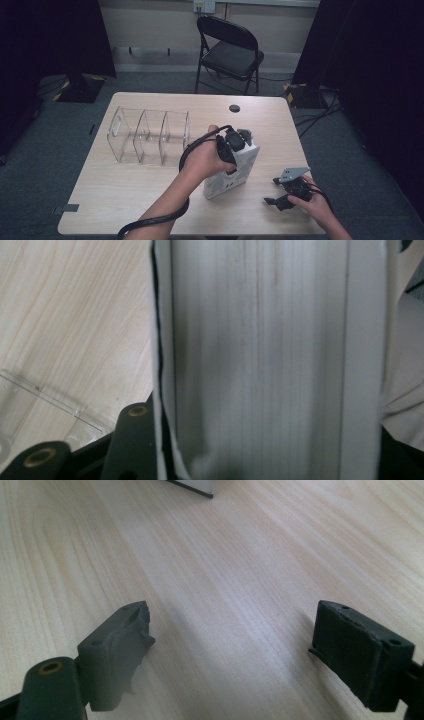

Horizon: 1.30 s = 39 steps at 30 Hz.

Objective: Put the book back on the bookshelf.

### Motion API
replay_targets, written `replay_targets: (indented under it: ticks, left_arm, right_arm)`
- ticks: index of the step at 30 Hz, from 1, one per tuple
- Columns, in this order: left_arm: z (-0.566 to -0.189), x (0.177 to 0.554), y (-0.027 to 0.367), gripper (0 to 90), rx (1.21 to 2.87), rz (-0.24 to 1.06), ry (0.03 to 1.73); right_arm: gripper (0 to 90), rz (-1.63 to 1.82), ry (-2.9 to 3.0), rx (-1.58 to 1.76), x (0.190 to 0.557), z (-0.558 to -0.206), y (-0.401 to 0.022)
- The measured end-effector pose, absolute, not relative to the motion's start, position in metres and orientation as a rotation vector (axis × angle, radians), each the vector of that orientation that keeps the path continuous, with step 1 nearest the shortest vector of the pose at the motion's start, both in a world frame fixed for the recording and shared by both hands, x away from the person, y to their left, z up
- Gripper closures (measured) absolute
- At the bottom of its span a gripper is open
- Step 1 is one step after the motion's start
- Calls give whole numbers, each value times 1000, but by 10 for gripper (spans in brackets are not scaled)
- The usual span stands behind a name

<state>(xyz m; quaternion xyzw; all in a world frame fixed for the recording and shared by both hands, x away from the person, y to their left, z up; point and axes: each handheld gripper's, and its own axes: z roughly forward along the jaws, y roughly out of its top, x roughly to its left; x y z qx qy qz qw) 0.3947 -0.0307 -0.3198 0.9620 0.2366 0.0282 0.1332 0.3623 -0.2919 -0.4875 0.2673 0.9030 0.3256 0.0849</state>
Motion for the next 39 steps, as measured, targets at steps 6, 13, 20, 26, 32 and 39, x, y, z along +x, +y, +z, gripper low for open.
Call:
replay_targets:
  ticks: [6,13,20,26,32,39]
  left_arm:
    - [-324,398,-30,476,2831,92,697]
    - [-317,395,-37,529,2861,65,763]
    - [-298,392,-29,530,2818,25,802]
    - [-289,389,-21,530,2822,26,850]
    - [-287,388,-10,530,2835,29,862]
    - [-288,384,0,530,2814,37,897]
  right_arm:
    - [148,984,2685,784,362,-489,-293]
    - [147,976,2673,790,362,-489,-296]
    - [136,978,2662,787,360,-490,-297]
    - [131,1002,2627,818,357,-492,-297]
    - [129,1045,2584,838,354,-495,-298]
    - [125,1070,2554,853,351,-498,-297]
